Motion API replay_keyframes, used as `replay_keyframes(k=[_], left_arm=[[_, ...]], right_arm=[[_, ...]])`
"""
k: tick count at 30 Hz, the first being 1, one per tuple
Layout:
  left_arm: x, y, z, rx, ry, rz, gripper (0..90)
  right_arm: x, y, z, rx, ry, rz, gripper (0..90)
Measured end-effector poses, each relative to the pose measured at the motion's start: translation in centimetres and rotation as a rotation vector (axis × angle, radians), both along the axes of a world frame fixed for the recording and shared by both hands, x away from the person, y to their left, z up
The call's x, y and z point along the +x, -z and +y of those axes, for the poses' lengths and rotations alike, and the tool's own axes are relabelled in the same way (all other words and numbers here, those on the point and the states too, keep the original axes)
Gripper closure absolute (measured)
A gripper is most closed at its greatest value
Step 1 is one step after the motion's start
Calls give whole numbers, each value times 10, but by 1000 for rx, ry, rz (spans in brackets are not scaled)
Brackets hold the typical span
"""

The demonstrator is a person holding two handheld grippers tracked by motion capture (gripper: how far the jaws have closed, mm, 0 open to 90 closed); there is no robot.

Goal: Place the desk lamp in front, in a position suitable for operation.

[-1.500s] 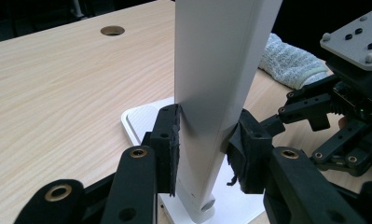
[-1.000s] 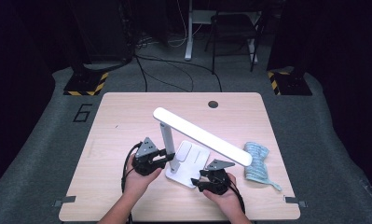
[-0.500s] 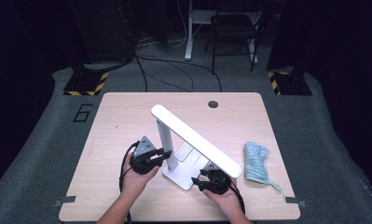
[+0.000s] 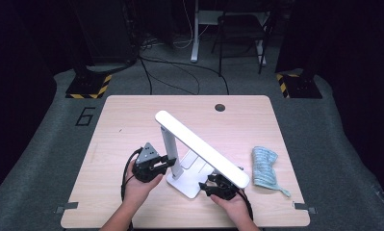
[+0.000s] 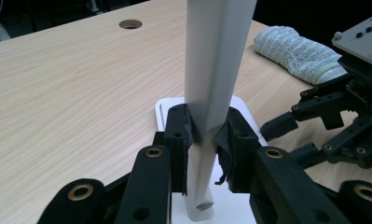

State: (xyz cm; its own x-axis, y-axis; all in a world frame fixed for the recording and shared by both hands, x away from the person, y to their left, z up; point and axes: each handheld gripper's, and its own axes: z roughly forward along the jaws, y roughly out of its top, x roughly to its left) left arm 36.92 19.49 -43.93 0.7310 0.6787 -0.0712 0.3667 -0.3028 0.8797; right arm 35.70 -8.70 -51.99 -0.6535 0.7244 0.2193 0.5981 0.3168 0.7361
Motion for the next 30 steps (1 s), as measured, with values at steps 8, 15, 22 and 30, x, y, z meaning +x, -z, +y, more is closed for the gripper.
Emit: replay_keyframes(k=[8,15,22,30], left_arm=[[-10,2,9,-38,34,14,707],[-7,0,8,-52,60,0,599],[0,-5,-2,-63,87,-22,489],[4,-6,-3,-58,147,-20,476]], right_arm=[[8,2,0,17,11,-14,447],[-1,-3,12,-8,20,-18,367],[-32,-3,33,-87,-36,-61,308],[-40,-2,43,-174,-48,-147,275]])
